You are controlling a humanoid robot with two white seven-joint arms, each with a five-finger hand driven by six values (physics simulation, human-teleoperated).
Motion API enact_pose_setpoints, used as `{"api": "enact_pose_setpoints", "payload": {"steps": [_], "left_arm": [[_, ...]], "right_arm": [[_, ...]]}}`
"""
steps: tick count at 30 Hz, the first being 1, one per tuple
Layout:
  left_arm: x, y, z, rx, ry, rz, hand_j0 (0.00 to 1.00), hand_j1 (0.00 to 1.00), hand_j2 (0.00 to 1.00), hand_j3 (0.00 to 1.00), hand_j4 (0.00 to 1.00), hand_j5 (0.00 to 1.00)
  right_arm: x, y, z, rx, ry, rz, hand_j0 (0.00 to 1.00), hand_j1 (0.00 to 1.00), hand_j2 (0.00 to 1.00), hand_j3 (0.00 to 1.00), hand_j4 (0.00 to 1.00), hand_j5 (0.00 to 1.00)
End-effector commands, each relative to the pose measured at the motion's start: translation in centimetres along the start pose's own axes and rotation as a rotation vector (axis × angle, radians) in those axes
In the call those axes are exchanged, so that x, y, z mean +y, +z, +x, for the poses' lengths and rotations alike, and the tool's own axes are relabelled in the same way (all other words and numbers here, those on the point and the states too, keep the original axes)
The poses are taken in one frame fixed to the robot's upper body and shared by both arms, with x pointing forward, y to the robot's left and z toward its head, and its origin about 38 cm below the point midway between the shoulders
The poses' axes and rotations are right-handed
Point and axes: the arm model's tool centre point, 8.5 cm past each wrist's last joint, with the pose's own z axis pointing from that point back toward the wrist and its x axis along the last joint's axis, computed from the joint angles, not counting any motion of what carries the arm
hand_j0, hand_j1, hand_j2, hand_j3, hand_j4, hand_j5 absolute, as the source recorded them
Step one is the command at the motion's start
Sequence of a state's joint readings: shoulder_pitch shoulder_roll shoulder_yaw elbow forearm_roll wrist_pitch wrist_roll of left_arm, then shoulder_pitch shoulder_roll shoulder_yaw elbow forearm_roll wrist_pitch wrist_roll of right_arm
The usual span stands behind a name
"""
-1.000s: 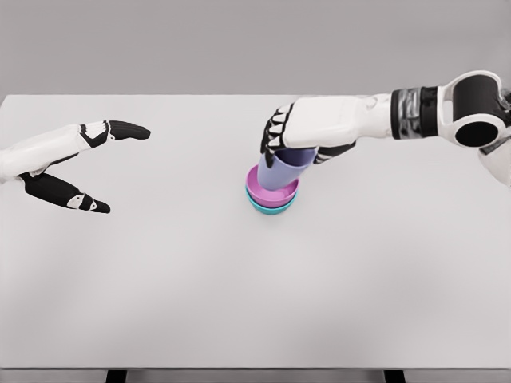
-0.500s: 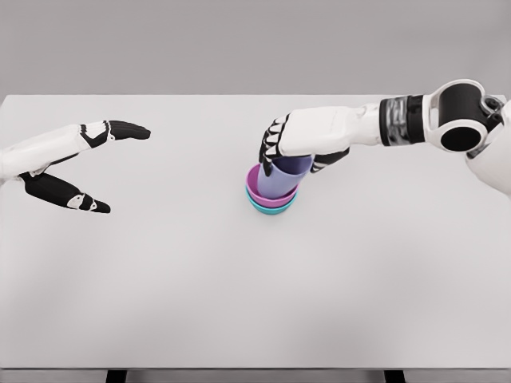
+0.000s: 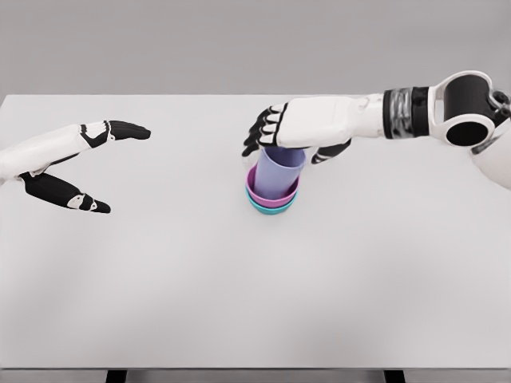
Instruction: Stacking bowl and cup with both arms
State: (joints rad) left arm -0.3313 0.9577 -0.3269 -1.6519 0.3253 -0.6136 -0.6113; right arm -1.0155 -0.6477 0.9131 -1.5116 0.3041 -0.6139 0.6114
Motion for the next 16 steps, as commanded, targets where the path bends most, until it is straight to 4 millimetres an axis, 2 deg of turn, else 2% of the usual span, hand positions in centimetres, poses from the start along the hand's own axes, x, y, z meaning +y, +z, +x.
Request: {"api": "enact_pose_setpoints", "payload": {"steps": [1, 3, 5, 6, 8, 9, 11, 13, 16], "left_arm": [[0.1, 0.0, 0.0, -0.001, 0.007, 0.005, 1.0, 1.0, 1.0, 1.0, 1.0, 1.0], [0.1, 0.0, 0.0, -0.001, 0.007, 0.005, 1.0, 1.0, 1.0, 1.0, 1.0, 1.0], [0.1, 0.0, 0.0, -0.001, 0.007, 0.005, 1.0, 1.0, 1.0, 1.0, 1.0, 1.0], [0.1, 0.0, 0.0, -0.001, 0.007, 0.005, 1.0, 1.0, 1.0, 1.0, 1.0, 1.0], [0.1, 0.0, 0.0, -0.001, 0.007, 0.005, 1.0, 1.0, 1.0, 1.0, 1.0, 1.0], [0.1, 0.0, 0.0, -0.001, 0.007, 0.005, 1.0, 1.0, 1.0, 1.0, 1.0, 1.0], [0.1, 0.0, 0.0, -0.001, 0.007, 0.005, 1.0, 1.0, 1.0, 1.0, 1.0, 1.0], [0.1, 0.0, 0.0, -0.001, 0.007, 0.005, 1.0, 1.0, 1.0, 1.0, 1.0, 1.0], [0.1, 0.0, 0.0, -0.001, 0.006, 0.004, 1.0, 1.0, 1.0, 1.0, 1.0, 1.0]], "right_arm": [[-1.6, 2.5, -0.5, 0.046, 0.025, -0.043, 1.0, 1.0, 1.0, 1.0, 1.0, 1.0], [-1.3, 5.4, -1.5, 0.106, 0.006, -0.051, 1.0, 1.0, 1.0, 1.0, 1.0, 1.0], [0.5, 8.1, -2.4, 0.162, -0.045, -0.033, 1.0, 1.0, 1.0, 1.0, 1.0, 1.0], [2.5, 10.4, -3.1, 0.216, -0.09, -0.001, 1.0, 1.0, 1.0, 1.0, 1.0, 1.0], [5.3, 13.9, -4.7, 0.314, -0.156, 0.056, 1.0, 1.0, 1.0, 1.0, 1.0, 1.0], [7.0, 15.4, -5.4, 0.357, -0.201, 0.082, 1.0, 1.0, 1.0, 1.0, 1.0, 1.0], [9.2, 17.5, -6.5, 0.426, -0.264, 0.11, 1.0, 1.0, 1.0, 1.0, 1.0, 1.0], [10.6, 18.0, -6.6, 0.44, -0.296, 0.128, 1.0, 1.0, 1.0, 1.0, 1.0, 1.0], [11.0, 17.9, -6.4, 0.436, -0.303, 0.133, 1.0, 1.0, 1.0, 1.0, 1.0, 1.0]]}}
